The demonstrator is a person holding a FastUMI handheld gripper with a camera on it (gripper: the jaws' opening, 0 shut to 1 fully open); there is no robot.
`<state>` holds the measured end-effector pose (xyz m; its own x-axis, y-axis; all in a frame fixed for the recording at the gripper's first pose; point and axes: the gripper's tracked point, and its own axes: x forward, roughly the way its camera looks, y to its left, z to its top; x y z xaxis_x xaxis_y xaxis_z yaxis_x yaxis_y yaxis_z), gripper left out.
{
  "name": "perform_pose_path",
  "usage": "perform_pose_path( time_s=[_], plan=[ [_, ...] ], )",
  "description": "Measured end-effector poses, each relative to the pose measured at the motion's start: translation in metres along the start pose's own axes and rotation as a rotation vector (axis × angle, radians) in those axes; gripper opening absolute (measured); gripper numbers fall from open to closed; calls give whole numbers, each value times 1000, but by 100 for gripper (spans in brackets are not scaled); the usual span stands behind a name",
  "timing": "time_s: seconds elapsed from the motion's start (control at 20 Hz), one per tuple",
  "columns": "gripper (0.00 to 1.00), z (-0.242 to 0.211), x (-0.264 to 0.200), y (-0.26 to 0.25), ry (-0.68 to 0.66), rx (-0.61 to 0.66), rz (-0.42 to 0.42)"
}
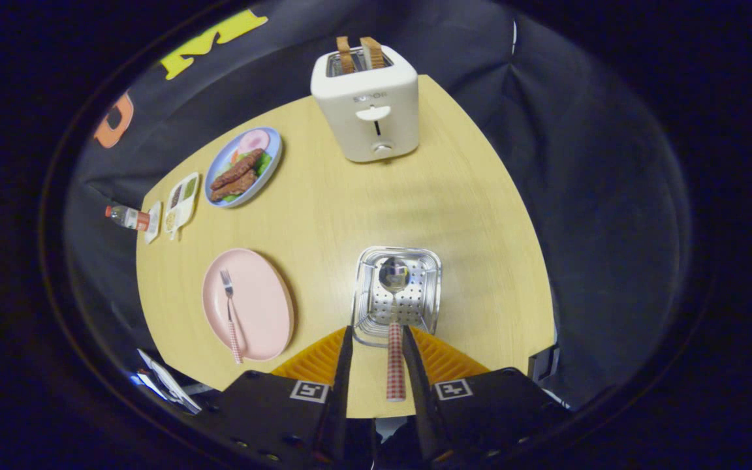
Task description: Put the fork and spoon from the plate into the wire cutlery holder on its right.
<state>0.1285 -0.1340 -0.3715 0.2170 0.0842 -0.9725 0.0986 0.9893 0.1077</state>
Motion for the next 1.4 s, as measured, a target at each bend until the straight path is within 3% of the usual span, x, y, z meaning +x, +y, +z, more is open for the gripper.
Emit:
perform_pose_path(
  time_s=[0.55,0.85,1.05,1.4],
  plan=[
    [97,-3,-12,76,-202,-98,55],
    [97,-17,5,136,-323,-246,52],
    [97,-44,32,174,-307,-319,34],
    [97,-76,78,215,-255,-277,39]
  ],
)
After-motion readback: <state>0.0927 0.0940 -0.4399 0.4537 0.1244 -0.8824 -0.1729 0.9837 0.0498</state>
